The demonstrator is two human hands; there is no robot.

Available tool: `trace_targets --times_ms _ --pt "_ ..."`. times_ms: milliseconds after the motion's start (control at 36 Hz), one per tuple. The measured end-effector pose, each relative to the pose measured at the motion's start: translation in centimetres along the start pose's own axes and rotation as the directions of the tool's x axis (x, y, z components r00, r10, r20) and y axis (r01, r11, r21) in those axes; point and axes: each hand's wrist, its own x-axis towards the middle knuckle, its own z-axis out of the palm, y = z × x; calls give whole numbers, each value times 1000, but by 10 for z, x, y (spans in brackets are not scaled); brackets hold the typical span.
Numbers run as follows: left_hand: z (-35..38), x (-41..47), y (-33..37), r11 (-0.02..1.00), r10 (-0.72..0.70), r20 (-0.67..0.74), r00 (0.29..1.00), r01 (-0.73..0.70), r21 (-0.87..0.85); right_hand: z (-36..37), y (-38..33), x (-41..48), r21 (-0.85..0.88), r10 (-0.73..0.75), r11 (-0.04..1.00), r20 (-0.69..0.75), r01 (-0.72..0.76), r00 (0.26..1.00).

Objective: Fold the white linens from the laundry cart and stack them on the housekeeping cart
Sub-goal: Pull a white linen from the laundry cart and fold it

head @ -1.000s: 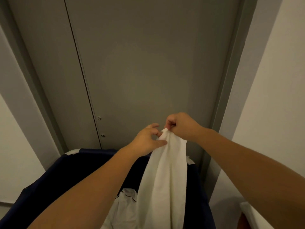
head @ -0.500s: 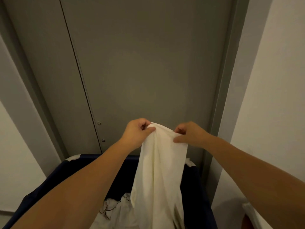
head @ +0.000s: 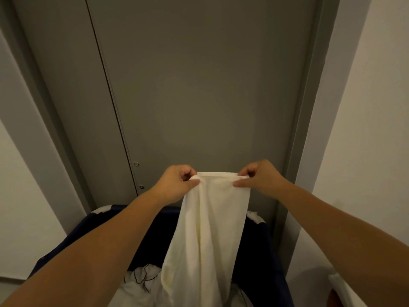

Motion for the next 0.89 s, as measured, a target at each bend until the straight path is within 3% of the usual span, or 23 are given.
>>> trace_targets --times_ms 139,278,583,889 --pt "-4 -2 -12 999 14 8 1000 -15 43 2 -2 1 -5 -8 1000 11 8 1000" --pt "-13 -3 -16 983 8 199 980 -44 178 4 -19 7 10 -82 997 -35 82 996" --pt "21 -24 -22 969 -47 254 966 105 -222 -14 -87 38 -181 -293 947 -145 266 945" --pt "60 -57 -65 955 -164 402 901 247 -163 -50 -96 43 -304 -320 927 -348 217 881"
